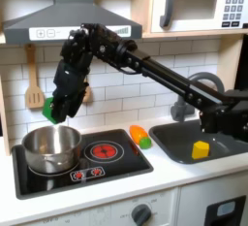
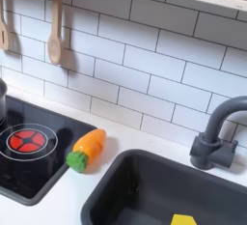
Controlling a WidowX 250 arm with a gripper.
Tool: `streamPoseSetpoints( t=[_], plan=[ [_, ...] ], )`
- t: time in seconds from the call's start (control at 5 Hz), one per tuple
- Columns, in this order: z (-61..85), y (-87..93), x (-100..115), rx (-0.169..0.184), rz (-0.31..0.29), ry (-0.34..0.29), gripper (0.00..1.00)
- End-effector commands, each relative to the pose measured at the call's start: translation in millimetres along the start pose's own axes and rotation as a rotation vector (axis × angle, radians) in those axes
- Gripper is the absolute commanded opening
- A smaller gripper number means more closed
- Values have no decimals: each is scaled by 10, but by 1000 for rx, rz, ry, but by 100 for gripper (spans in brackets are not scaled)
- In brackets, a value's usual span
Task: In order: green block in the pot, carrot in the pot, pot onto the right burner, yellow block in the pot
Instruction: 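Put the green block in the pot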
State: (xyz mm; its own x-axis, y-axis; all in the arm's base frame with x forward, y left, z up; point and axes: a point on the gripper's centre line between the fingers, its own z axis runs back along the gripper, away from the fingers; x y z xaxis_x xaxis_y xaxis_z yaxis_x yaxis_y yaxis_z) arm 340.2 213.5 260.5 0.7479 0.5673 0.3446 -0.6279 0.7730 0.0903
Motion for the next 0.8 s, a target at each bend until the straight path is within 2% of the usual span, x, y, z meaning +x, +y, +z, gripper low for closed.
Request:
streamPoseSetpoints(
  t=[0.0,0.2,0.6],
  plan=[
    [-108,-84,5,0,-37,17,0],
    [-214,-43,4,-12,-18,37,0],
    [-350,-110,-24,-6,-40,68,0]
  ],
)
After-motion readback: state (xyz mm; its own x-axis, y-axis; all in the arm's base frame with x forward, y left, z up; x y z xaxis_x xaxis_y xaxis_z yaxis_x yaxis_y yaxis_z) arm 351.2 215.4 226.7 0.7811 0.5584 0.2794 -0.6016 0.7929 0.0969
